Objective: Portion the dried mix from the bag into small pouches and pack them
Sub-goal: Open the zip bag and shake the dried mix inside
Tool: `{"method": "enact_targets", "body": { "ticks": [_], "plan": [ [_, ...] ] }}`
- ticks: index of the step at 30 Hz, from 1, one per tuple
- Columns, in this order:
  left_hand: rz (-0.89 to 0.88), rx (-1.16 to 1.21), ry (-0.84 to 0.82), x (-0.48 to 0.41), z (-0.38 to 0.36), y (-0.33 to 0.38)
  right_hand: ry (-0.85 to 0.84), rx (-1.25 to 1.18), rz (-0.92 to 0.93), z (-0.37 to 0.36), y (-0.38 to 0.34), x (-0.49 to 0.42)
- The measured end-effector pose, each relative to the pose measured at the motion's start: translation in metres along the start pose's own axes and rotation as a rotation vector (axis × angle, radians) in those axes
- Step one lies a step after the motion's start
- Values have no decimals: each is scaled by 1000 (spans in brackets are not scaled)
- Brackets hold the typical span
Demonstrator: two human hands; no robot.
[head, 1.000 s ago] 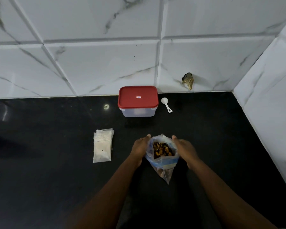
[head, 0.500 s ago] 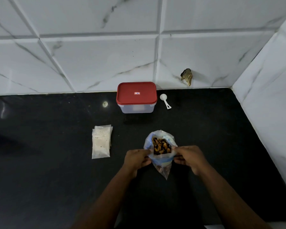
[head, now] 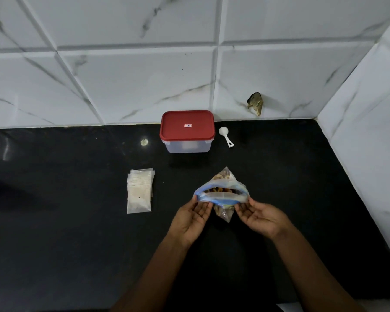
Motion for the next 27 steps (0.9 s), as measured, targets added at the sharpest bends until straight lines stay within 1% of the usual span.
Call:
{"method": "enact_targets", "body": {
  "ticks": [3,6,9,12,15,18,20,22,23,25,26,27],
  "plan": [
    [-23,93,35,-2,-4,-10,56,-63,-13,1,2,-5],
    [-43,105,80,-11,-3,-15,85,-52,-13,1,5,-11],
    [-82,46,100,-21,-2,-17,86,42,-8,-3,9,-18],
    [-130,-64,112,-26,-1,-19,90,178,53,-6,10,-25],
    [-188,-248,116,-27,3,-19,113,307,153,-4,5,-34],
    [-232,-532,92,-29,6,-16,264,531,286,5,-9,-31],
    [-263,-737,126,-28,8,-7,332,695,346,10,-18,-26],
    [-366,-946,173,-26,7,10,377,870,422,12,-28,-23],
    [-445,-1045,177,-25,3,21,408,966,489,12,-35,-20],
    [-608,-1240,129,-26,-12,40,446,1140,681,2,-49,-10],
    [-663,-1333,86,-27,-22,45,416,1191,772,-7,-53,-4],
    [-699,-1419,37,-27,-33,48,351,1227,835,-18,-54,0]
  ]
}}
Point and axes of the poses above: each hand's wrist, its own x-axis away from the middle knuckle, its own z-axis out of the back of the hand, y = z × x, the point moved 8 cm from there along -x, towards the middle knuckle, and after that the axes turned 3 degrees about -z, right-handed, at the moved point
